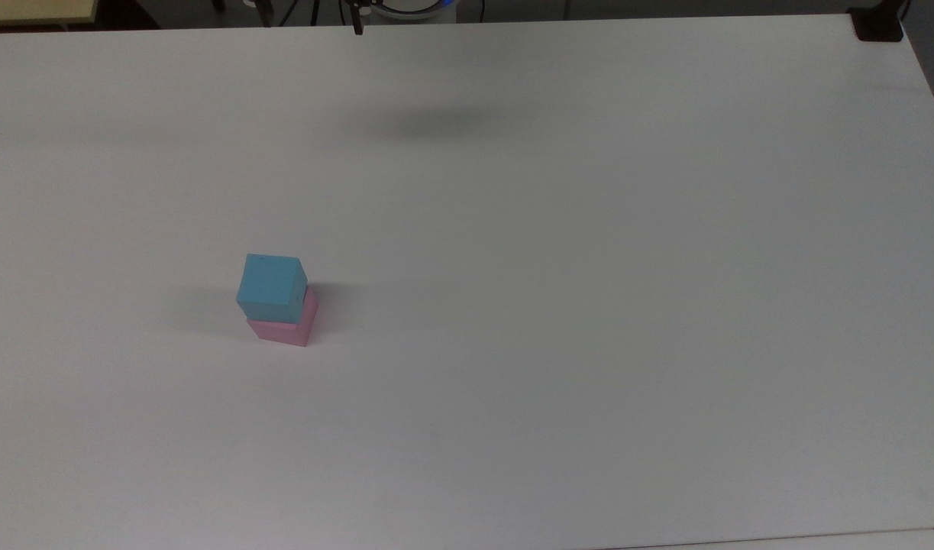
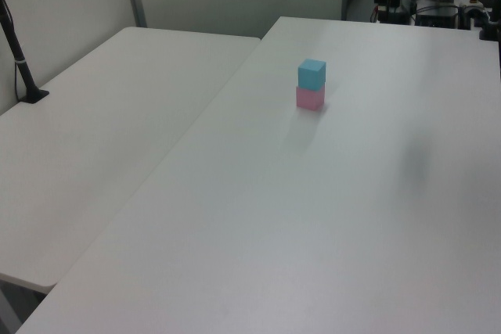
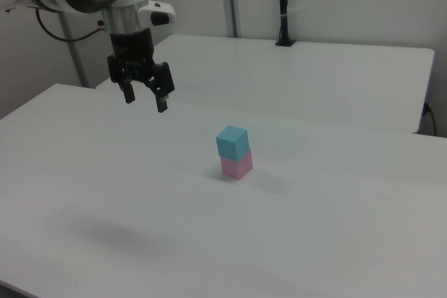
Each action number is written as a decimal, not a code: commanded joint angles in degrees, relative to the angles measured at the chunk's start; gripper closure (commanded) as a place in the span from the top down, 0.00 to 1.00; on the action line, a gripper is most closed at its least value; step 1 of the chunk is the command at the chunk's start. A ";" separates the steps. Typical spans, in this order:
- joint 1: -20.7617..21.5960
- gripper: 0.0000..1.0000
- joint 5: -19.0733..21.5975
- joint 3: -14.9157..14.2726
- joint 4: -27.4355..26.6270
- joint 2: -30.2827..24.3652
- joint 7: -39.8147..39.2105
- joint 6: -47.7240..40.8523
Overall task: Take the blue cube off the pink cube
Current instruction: 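Move the open gripper toward the blue cube on the pink cube, then lower the gripper around the light-blue cube and close it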
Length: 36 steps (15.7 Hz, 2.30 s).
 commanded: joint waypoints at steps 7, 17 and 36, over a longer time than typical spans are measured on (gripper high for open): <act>0.26 1.00 0.14 -0.89 0.43 0.86 -1.38 0.51; 1.66 1.00 0.31 -4.04 4.37 4.80 -3.84 1.12; 4.57 1.00 0.92 -9.15 11.32 29.94 0.38 33.19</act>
